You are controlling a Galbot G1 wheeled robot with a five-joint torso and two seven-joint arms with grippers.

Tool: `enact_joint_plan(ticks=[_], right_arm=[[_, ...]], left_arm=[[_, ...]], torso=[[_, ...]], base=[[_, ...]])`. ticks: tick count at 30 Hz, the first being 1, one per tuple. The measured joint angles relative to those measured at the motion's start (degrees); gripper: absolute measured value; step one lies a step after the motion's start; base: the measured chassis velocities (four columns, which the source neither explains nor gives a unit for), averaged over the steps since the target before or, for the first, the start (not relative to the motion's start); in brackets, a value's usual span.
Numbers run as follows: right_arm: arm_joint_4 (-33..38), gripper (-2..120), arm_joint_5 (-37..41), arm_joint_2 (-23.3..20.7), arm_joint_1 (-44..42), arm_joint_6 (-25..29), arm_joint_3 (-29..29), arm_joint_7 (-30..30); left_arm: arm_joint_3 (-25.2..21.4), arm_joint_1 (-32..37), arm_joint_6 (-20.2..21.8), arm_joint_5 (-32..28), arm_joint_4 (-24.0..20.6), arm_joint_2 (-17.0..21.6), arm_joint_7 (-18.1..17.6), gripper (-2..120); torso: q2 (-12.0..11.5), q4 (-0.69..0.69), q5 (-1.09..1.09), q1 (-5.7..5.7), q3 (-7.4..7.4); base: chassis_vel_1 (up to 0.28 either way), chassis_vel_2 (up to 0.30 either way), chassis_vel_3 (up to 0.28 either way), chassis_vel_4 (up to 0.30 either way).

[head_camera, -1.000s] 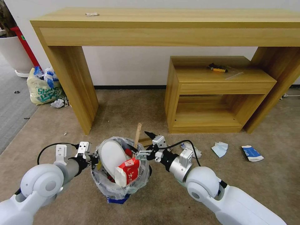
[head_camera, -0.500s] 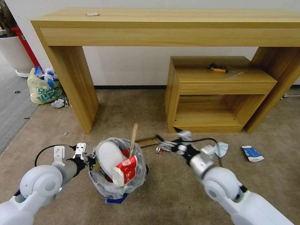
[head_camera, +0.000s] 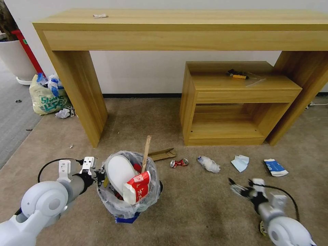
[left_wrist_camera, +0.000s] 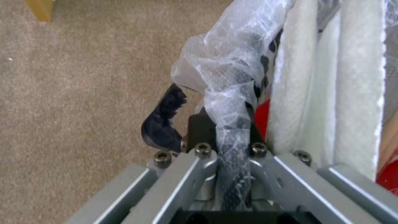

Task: Pick up the trash bin and place the garbage on the floor into it.

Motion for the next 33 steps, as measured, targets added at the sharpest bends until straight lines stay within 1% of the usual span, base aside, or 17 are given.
enact_joint_plan(ticks=[2,3,5,6,7,12,17,18,19,22,23,26,27,29,30,32,33], right_arm=[[-4.61,100,0.93,0.17,-0.21,0.75,0.7,-1.03],[-4.61,100,0.93,0.17,-0.21,0.75,0.7,-1.03],[-8.81,100,1.96,0.26,-0.17,1.51,0.86,-1.43],[-8.81,100,1.96,0.26,-0.17,1.51,0.86,-1.43],[-12.31,100,2.09,0.24,-0.05,2.6,0.85,-1.93],[-16.06,100,3.0,-0.01,0.6,3.43,0.45,-2.11],[-19.41,96,5.26,-0.24,2.28,3.73,-0.49,-2.11],[-20.15,91,5.68,-0.2,2.86,3.73,-0.83,-2.1],[-20.15,91,5.68,-0.2,2.86,3.73,-0.83,-2.1],[-23.29,75,6.73,0.09,5.24,3.73,-2.36,-2.02],[-23.29,75,6.73,0.09,5.24,3.73,-2.36,-2.02],[-26.0,61,7.23,0.45,7.08,3.81,-3.45,-2.01],[-26.0,61,7.23,0.45,7.08,3.81,-3.45,-2.01],[-26.84,50,7.28,0.76,7.86,3.98,-3.94,-2.01],[-26.84,50,7.28,0.76,7.86,3.98,-3.94,-2.01],[-26.93,39,7.18,1.26,8.23,4.21,-4.15,-1.91],[-26.87,35,7.12,1.44,8.28,4.27,-4.2,-1.83]], left_arm=[[0.16,0.15,0.01,0.12,-0.01,0.06,-0.01,0],[0.16,0.15,0.01,0.12,-0.01,0.06,-0.01,0],[0.28,0.15,0.01,0.23,0.02,0.06,-0.03,0],[0.28,0.15,0.01,0.23,0.02,0.06,-0.03,0],[0.41,0.15,0.01,0.23,0.02,0.09,-0.04,0],[0.67,0.15,0.01,0.23,0.01,0.13,-0.12,0],[1.02,0.0,0.01,0.23,0.0,0.16,-0.3,0],[1.07,-0.09,0.01,0.19,0.02,0.16,-0.42,0],[1.07,-0.09,0.01,0.19,0.02,0.16,-0.42,0],[1.17,-0.35,0.01,-0.09,0.02,0.3,-0.74,0],[1.17,-0.35,0.01,-0.09,0.02,0.3,-0.74,0],[1.23,-0.22,0.01,-0.14,-0.18,0.34,-0.85,0],[1.23,-0.22,0.01,-0.14,-0.18,0.34,-0.85,0],[1.24,-0.07,0.01,-0.14,-0.26,0.38,-0.89,0],[1.24,-0.07,0.01,-0.14,-0.26,0.38,-0.89,0],[1.25,-0.04,0.01,-0.17,-0.36,0.56,-0.92,0],[1.24,-0.05,0.01,-0.21,-0.4,0.67,-0.93,0]], torso=[[0.0,0.0,0.0,0.0,0.0],[0.0,0.0,0.0,0.0,0.0],[0.0,-0.01,0.01,0.0,0.0],[0.0,-0.01,0.01,0.0,0.0],[0.0,-0.01,0.0,0.0,0.0],[0.0,-0.01,0.0,0.0,0.0],[0.0,0.0,-0.01,0.0,0.0],[0.0,-0.01,0.0,0.0,0.0],[0.0,-0.01,0.0,0.0,0.0],[0.0,0.0,-0.01,0.0,0.0],[0.0,0.0,-0.01,0.0,0.0],[0.0,0.0,-0.01,0.0,0.0],[0.0,0.0,-0.01,0.0,0.0],[0.0,0.0,-0.02,0.0,0.0],[0.0,0.0,-0.02,0.0,0.0],[0.0,0.0,-0.02,0.0,0.0],[0.0,0.0,-0.02,0.0,0.0]], base=[[0.0,0.0,0.0,0.0],[0.0,0.0,0.0,0.0],[0.0,0.0,0.0,0.0],[0.0,0.0,0.0,0.0],[0.0,0.0,0.0,0.0],[0.0,0.0,0.0,0.0],[0.0,0.0,0.0,0.0],[0.0,0.0,0.0,0.0],[0.0,0.0,0.0,0.0],[0.0,0.0,0.0,0.0],[0.0,0.0,0.0,0.0],[0.0,0.0,0.0,0.0],[0.0,0.0,0.0,0.0],[0.0,0.0,0.0,0.0],[0.0,0.0,0.0,0.0],[0.0,0.0,0.0,0.0],[0.0,0.0,0.0,0.0]])
